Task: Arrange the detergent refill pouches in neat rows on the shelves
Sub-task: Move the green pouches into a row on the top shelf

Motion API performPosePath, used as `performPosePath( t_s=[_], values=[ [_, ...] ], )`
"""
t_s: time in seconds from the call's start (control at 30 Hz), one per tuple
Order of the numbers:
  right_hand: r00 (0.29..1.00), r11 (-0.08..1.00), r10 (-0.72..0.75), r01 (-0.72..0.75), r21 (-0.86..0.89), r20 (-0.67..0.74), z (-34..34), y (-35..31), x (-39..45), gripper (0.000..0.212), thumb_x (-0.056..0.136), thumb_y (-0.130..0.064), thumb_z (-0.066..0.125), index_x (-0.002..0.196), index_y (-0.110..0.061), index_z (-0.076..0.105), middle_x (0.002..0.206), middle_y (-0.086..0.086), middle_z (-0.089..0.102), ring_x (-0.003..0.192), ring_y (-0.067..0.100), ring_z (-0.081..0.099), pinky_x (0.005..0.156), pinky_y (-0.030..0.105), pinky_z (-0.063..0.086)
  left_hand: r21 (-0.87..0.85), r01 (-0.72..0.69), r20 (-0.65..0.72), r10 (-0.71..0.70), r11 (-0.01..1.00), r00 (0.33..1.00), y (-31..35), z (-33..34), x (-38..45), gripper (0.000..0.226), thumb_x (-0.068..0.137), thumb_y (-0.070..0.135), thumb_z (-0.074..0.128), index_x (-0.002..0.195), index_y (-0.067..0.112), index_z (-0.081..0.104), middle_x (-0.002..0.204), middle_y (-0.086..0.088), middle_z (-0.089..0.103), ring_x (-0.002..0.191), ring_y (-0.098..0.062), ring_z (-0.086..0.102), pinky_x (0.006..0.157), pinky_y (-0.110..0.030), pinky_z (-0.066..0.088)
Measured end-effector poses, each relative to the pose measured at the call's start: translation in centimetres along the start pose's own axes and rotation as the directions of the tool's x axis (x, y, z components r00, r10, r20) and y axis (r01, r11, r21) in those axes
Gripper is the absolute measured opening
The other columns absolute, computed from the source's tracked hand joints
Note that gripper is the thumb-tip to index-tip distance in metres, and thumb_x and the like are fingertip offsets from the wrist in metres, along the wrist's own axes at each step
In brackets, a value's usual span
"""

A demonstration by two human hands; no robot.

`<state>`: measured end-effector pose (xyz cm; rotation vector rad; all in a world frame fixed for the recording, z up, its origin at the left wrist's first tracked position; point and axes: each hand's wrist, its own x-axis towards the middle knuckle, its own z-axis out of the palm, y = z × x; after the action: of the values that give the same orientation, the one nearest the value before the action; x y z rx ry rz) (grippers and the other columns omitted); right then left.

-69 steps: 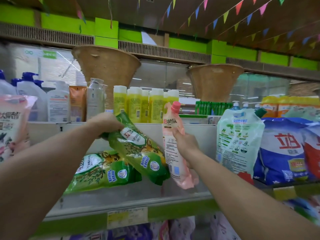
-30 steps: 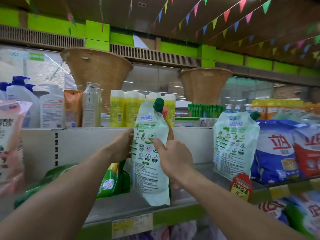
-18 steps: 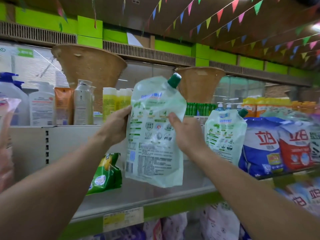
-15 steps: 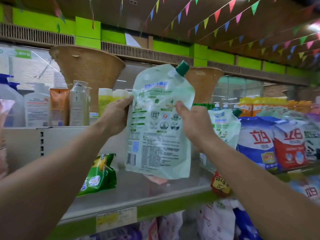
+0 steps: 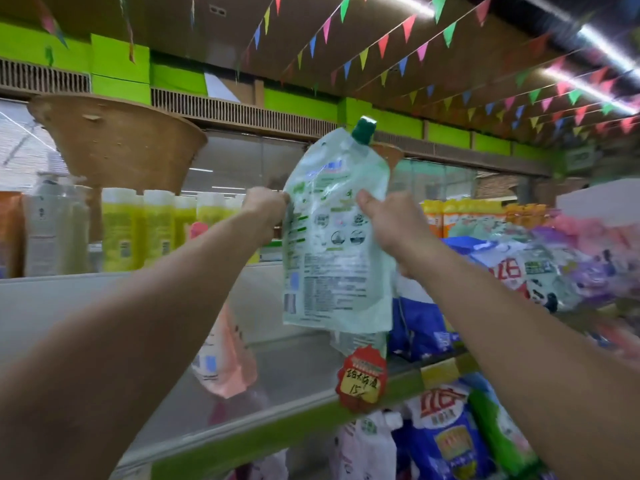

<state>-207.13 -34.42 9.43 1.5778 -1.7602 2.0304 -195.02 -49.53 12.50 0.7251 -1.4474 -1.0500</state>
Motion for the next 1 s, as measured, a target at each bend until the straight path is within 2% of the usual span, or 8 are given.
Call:
performPosePath(
  t_s=[0.13, 0.3, 0.4, 0.47, 0.73, 0.83, 0.9, 1.0],
  values=[
    [0.995, 0.989, -0.016, 0.030, -0.145, 0.098, 2.2, 2.5, 1.2, 0.043, 0.092, -0.039, 0.053, 0.079, 0.001, 0.063, 0.077, 0.013, 0.061, 0.075, 0.029, 0.058, 0.067, 0.038, 0.044, 0.061, 0.016, -0.060, -0.012, 0.998, 0.998, -3.1, 1.4, 3.7, 0.016, 0.094, 0.010, 0.051, 0.079, 0.010, 0.055, 0.088, -0.016, 0.064, 0.079, -0.023, 0.056, 0.067, -0.036, 0.054],
    [0.980, 0.914, 0.056, 0.027, -0.405, 0.190, 4.3, 6.6, 1.8, 0.047, 0.094, -0.044, 0.047, 0.059, -0.013, 0.045, 0.061, 0.003, 0.050, 0.057, 0.019, 0.049, 0.051, 0.031, 0.032, -0.013, 0.053, -0.139, -0.054, 0.999, 0.989, -7.3, 2.5, 6.1, 0.027, 0.099, 0.016, 0.047, 0.075, 0.009, 0.057, 0.080, -0.012, 0.067, 0.065, -0.021, 0.064, 0.054, -0.032, 0.055],
    [0.963, 0.876, 0.146, -0.021, -0.482, 0.224, 4.5, 9.2, 1.4, 0.045, 0.094, -0.040, 0.048, 0.059, -0.013, 0.040, 0.059, 0.002, 0.045, 0.052, 0.017, 0.044, 0.047, 0.031, 0.027, 0.034, 0.072, -0.146, -0.067, 0.997, 0.987, -10.7, 3.4, 6.1, 0.027, 0.100, 0.022, 0.046, 0.085, 0.006, 0.062, 0.094, -0.018, 0.069, 0.088, -0.032, 0.068, 0.078, -0.049, 0.058],
    [0.955, 0.862, 0.190, -0.051, -0.504, 0.229, 4.5, 10.4, 1.0, 0.044, 0.093, -0.037, 0.051, 0.058, -0.014, 0.037, 0.058, 0.001, 0.043, 0.051, 0.016, 0.041, 0.046, 0.031, 0.025, 0.054, 0.104, -0.122, -0.097, 0.993, 0.988, -12.9, 4.0, 6.0, 0.027, 0.100, 0.026, 0.046, 0.086, 0.009, 0.062, 0.094, -0.017, 0.070, 0.089, -0.032, 0.069, 0.082, -0.051, 0.058],
    [0.965, 0.841, 0.156, -0.017, -0.541, 0.212, 4.9, 10.6, 0.6, 0.045, 0.091, -0.038, 0.051, 0.056, -0.015, 0.036, 0.057, 0.000, 0.041, 0.051, 0.018, 0.040, 0.046, 0.030, 0.024, 0.037, 0.174, -0.021, -0.173, 0.984, 0.985, -14.4, 3.6, 6.3, 0.025, 0.100, 0.028, 0.045, 0.093, 0.010, 0.062, 0.096, -0.016, 0.070, 0.082, -0.029, 0.067, 0.076, -0.046, 0.059],
    [0.968, 0.841, 0.161, -0.032, -0.540, 0.194, 5.1, 10.5, 0.2, 0.043, 0.091, -0.041, 0.051, 0.059, -0.014, 0.041, 0.061, 0.000, 0.047, 0.055, 0.018, 0.046, 0.047, 0.029, 0.028, 0.143, 0.169, -0.014, -0.168, 0.975, 0.986, -14.1, 2.8, 6.0, 0.027, 0.100, 0.027, 0.044, 0.094, 0.010, 0.065, 0.089, -0.011, 0.068, 0.072, -0.023, 0.060, 0.061, -0.035, 0.055],
    [0.969, 0.838, 0.165, -0.040, -0.544, 0.182, 5.3, 10.2, 0.1, 0.042, 0.090, -0.042, 0.051, 0.059, -0.015, 0.043, 0.062, 0.000, 0.048, 0.057, 0.019, 0.048, 0.047, 0.029, 0.029, 0.238, 0.180, -0.004, -0.184, 0.954, 0.983, -13.9, 2.5, 5.6, 0.026, 0.098, 0.019, 0.046, 0.087, 0.010, 0.067, 0.084, -0.006, 0.068, 0.069, -0.021, 0.058, 0.050, -0.027, 0.042],
    [0.975, 0.812, 0.144, -0.017, -0.584, 0.171, 5.6, 9.6, 0.0, 0.044, 0.090, -0.042, 0.051, 0.056, -0.017, 0.038, 0.059, -0.001, 0.043, 0.055, 0.020, 0.045, 0.046, 0.028, 0.027, 0.277, 0.219, 0.021, -0.234, 0.935, 0.972, -13.9, 2.9, 4.8, 0.027, 0.095, 0.011, 0.043, 0.093, 0.006, 0.069, 0.087, -0.012, 0.072, 0.069, -0.026, 0.061, 0.054, -0.031, 0.049]
  ],
)
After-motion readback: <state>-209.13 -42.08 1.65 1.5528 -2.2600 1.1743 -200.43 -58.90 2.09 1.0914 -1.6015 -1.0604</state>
